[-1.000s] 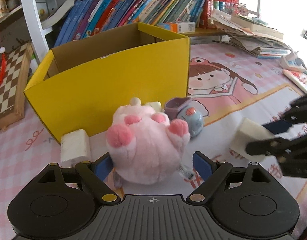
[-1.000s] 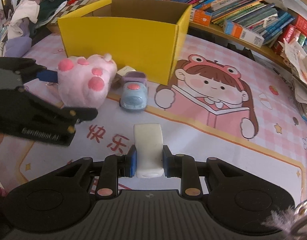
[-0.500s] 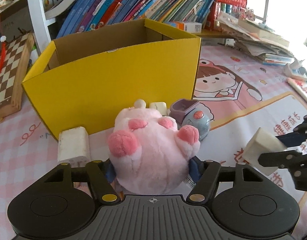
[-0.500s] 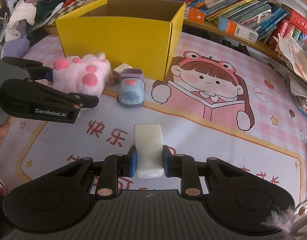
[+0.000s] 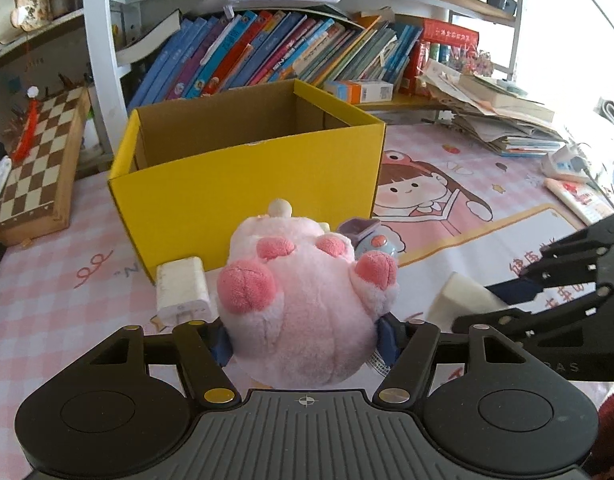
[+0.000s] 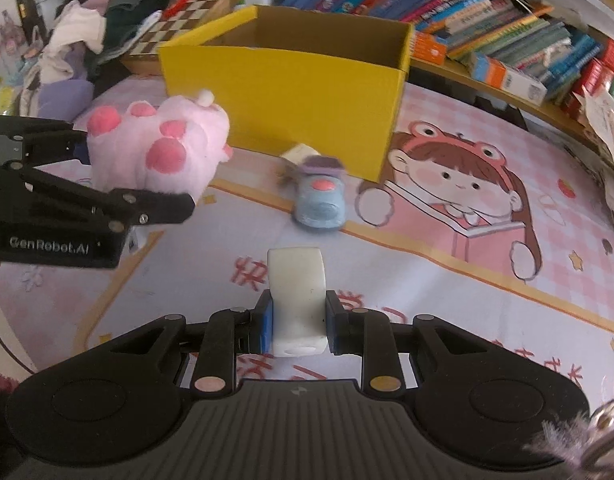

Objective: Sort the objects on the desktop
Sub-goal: 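Carry the plush pig and eraser block up over the yellow box with both tools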

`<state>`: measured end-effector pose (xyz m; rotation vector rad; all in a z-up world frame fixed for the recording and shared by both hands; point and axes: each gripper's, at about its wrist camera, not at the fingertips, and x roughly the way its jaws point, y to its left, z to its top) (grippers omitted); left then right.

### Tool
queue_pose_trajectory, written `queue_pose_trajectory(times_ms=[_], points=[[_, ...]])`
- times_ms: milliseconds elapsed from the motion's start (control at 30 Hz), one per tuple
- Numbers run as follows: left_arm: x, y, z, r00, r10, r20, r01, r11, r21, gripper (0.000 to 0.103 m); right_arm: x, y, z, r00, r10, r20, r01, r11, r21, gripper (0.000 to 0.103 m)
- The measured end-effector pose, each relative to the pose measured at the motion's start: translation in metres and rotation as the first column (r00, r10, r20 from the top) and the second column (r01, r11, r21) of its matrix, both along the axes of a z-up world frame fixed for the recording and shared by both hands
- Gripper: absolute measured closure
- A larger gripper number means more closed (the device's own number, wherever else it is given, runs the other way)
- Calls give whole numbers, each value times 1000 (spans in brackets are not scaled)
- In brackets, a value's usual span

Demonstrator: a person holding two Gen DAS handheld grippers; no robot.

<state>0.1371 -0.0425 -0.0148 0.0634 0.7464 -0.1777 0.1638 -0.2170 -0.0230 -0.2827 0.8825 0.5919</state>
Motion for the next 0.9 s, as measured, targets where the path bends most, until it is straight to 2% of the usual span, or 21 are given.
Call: queue_pose_trajectory(times_ms=[300,667,900], points=[[-19,14,6,1000,21,14,-21,1000,0,37,-16,15,5,1000,15,17,-15,1000,6,80],[-41,16,12,998,-41,48,41,999,0,37,-36,20,10,999,-22,37,22,1000,3,79],[-49,22,10,998,-55,35,55,998,-2,37,-47,27,9,999,-18,37,18,1000,-9,79]])
